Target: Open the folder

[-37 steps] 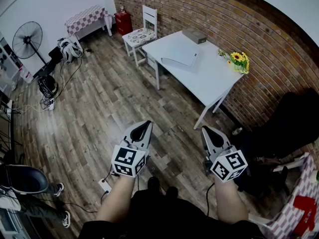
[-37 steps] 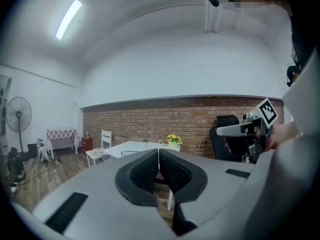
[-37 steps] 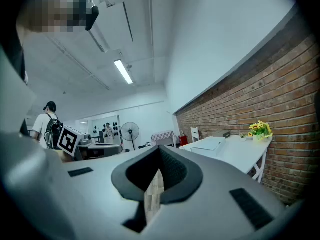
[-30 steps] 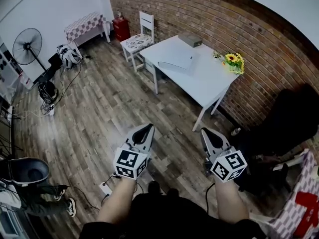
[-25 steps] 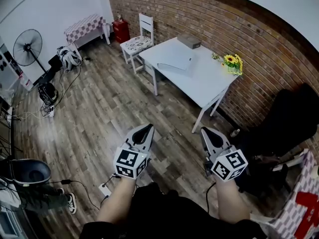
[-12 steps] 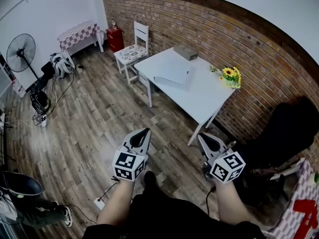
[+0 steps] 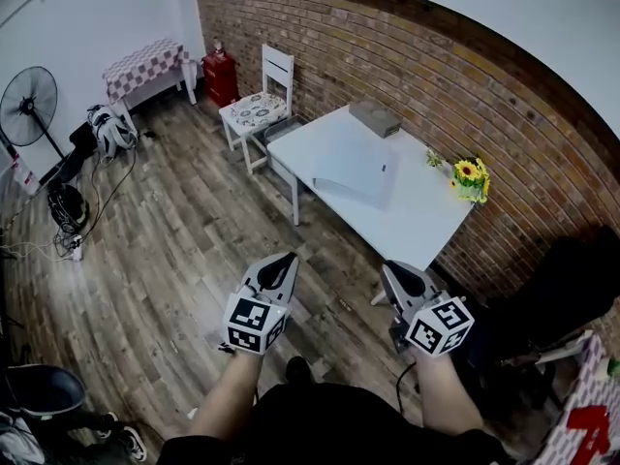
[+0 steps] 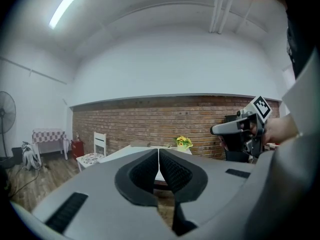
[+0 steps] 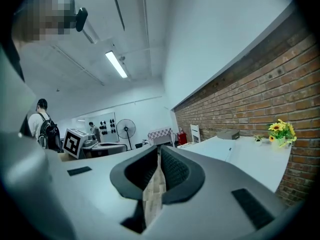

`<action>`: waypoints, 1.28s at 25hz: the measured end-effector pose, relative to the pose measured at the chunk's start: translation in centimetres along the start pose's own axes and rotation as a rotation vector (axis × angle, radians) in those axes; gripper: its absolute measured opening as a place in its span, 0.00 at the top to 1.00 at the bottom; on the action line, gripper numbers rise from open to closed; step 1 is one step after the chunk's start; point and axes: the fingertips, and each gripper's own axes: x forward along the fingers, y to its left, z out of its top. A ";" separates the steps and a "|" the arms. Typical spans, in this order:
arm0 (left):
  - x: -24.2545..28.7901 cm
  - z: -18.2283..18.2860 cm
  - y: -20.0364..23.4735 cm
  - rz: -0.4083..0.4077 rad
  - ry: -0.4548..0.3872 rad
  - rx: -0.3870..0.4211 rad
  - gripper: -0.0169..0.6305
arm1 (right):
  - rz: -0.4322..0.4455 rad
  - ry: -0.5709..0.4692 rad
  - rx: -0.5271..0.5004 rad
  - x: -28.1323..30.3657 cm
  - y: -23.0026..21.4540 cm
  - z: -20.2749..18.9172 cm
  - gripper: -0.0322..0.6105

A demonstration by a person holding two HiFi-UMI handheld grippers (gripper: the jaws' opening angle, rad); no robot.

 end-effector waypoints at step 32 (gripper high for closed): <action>29.3 -2.4 3.9 -0.178 0.234 0.168 0.94 | -0.026 -0.008 0.184 16.0 -22.6 2.8 0.90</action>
